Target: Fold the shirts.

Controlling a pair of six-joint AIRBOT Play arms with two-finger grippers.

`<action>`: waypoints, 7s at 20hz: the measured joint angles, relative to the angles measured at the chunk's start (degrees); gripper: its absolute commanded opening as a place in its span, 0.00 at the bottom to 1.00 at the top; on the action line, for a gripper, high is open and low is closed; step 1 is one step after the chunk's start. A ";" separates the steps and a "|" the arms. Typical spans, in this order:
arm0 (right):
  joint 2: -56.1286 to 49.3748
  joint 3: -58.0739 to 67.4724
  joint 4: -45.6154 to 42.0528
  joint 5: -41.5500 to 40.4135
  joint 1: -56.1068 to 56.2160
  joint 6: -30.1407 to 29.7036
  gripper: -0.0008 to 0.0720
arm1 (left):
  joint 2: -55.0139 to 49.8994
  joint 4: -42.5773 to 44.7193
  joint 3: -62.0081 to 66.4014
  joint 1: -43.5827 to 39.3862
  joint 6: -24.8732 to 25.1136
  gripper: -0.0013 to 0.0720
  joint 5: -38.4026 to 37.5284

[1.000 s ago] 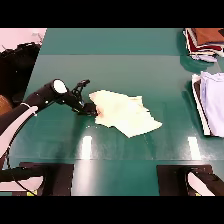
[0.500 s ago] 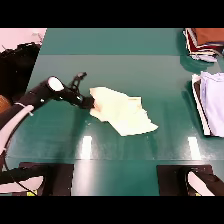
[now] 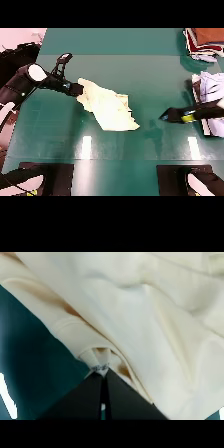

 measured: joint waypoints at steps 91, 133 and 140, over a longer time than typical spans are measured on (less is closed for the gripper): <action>-12.02 21.88 -11.04 4.66 -17.42 3.37 0.49 | -19.41 -7.96 5.46 13.55 -1.64 0.05 11.04; -18.38 20.63 -8.44 1.70 -12.50 3.17 0.73 | -1.22 -5.92 -10.84 20.31 1.77 0.05 10.03; -31.28 23.67 0.87 -6.88 -14.73 0.00 0.71 | -1.70 -7.34 -6.08 20.31 2.43 0.05 10.86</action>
